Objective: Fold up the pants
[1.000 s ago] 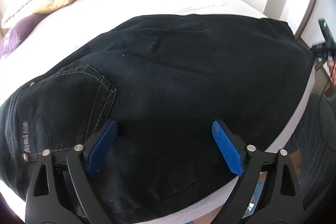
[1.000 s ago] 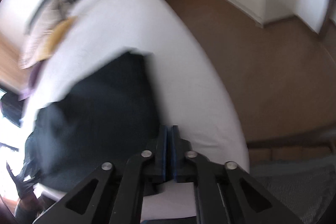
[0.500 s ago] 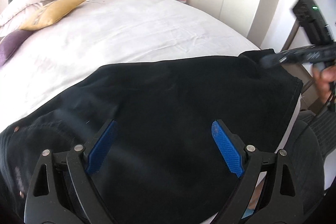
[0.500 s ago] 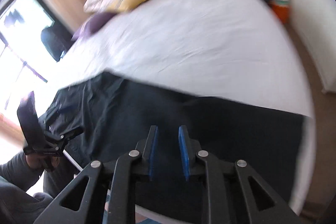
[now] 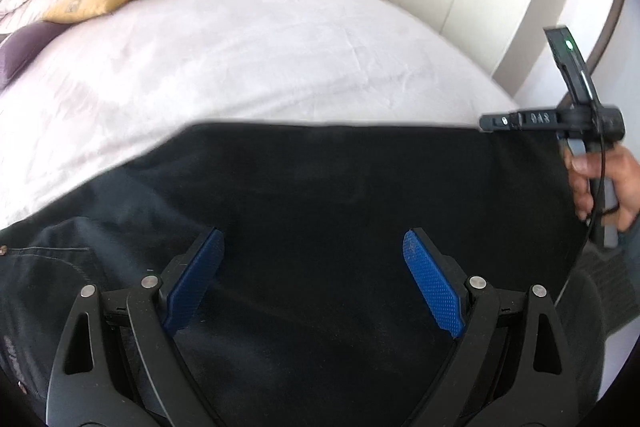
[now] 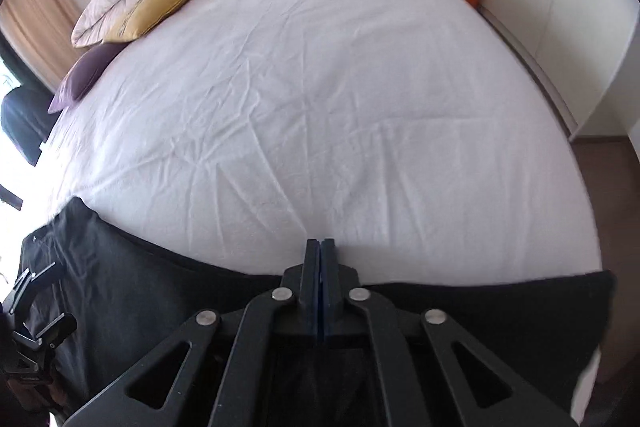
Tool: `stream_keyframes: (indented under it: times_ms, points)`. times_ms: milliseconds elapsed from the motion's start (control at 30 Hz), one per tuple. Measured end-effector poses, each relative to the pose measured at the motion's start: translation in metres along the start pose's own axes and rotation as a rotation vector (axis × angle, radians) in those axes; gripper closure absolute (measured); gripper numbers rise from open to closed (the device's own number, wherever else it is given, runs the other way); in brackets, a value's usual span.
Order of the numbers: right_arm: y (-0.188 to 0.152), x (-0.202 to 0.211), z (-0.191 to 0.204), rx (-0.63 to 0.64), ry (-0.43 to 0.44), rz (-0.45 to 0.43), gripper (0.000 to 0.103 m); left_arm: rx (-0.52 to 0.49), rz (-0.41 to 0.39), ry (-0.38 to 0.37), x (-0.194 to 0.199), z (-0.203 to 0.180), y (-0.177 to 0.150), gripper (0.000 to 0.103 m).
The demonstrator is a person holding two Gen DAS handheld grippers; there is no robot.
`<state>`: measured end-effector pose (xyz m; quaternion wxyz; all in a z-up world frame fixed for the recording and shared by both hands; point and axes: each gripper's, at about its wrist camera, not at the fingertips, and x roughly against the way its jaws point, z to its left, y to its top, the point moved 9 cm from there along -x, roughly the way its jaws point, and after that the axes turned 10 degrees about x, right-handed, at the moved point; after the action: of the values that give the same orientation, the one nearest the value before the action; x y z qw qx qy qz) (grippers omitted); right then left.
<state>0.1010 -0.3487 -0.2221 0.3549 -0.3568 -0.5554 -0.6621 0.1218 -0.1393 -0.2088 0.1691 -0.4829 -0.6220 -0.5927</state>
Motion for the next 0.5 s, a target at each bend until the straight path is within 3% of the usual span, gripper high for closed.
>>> stream_keyframes:
  times_ms: [67, 100, 167, 233, 300, 333, 367, 433, 500]
  points:
    - [0.001, 0.027, 0.013, 0.021, 0.028, -0.066, 0.070, 0.007, -0.043, 0.007, 0.016, 0.005, 0.003, 0.012]
    - [-0.001, 0.038, 0.021, 0.016, 0.066, -0.087, 0.064, 0.012, -0.057, 0.009, 0.026, 0.008, 0.001, 0.012]
    - [-0.005, 0.055, 0.044, 0.021, 0.165, -0.135, 0.044, 0.011, -0.064, -0.007, 0.034, 0.008, -0.004, 0.011]
    - [-0.022, 0.058, 0.060, 0.073, 0.199, -0.136, 0.038, -0.015, -0.038, 0.026, 0.028, 0.014, -0.013, 0.011]
    - [-0.052, 0.035, 0.054, 0.081, 0.160, -0.052, 0.038, -0.008, 0.020, 0.065, 0.015, 0.028, -0.027, 0.011]
    - [-0.065, 0.026, 0.039, 0.033, 0.164, -0.036, 0.051, 0.008, 0.041, 0.082, 0.011, 0.037, -0.033, 0.012]
    - [-0.067, 0.028, 0.032, 0.007, 0.167, -0.079, 0.073, 0.032, 0.057, 0.091, 0.011, 0.047, -0.039, 0.012]
    - [-0.072, 0.034, 0.014, -0.031, 0.144, -0.084, 0.079, 0.051, 0.049, 0.037, 0.023, 0.054, -0.039, 0.012]
    - [-0.073, 0.046, 0.003, -0.059, 0.081, -0.063, 0.071, 0.025, 0.007, 0.058, 0.037, 0.058, -0.027, 0.012]
